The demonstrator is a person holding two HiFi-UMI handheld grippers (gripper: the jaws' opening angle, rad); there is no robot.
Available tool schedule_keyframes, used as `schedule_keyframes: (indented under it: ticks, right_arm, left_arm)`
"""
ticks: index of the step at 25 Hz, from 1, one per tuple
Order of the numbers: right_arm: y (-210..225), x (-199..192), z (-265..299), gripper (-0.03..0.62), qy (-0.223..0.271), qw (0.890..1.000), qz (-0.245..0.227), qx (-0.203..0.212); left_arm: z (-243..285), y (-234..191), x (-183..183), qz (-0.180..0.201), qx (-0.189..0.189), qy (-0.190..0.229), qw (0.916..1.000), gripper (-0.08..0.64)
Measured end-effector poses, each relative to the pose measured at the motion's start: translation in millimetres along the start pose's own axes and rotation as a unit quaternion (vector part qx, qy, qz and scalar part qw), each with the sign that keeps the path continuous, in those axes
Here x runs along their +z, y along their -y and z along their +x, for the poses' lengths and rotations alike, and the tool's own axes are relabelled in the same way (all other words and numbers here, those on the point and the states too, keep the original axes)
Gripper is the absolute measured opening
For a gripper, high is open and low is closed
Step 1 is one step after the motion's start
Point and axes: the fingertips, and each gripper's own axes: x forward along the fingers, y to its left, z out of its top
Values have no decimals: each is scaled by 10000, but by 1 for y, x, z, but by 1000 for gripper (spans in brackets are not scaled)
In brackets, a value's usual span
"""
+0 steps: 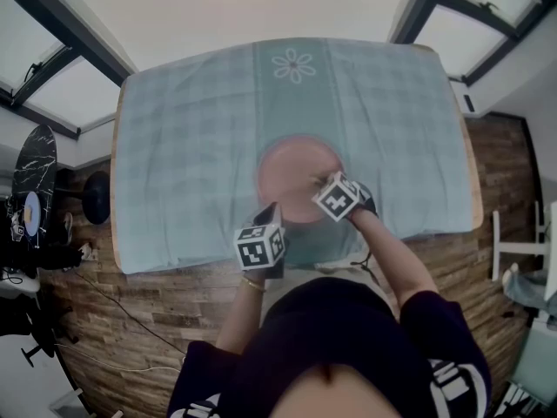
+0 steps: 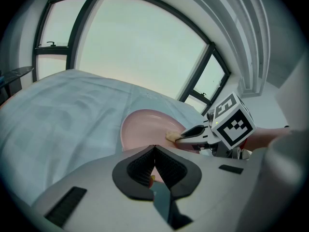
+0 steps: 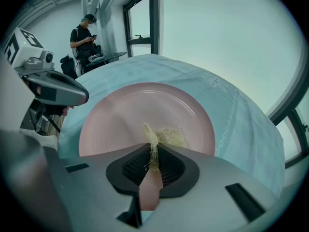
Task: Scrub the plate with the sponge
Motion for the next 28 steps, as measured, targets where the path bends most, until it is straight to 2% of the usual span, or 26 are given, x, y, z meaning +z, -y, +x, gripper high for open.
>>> schedule_keyframes:
  ticks: [17,28]
  right_arm:
    - [17,39,18,37,44,9999,-95,-9]
    - [-4,48,23,38,97,9987,-355,347]
  left_arm:
    - [15,-13,8,-13,46,-99,9999,11]
    - [19,-14,9,0,64,-149,9999,11]
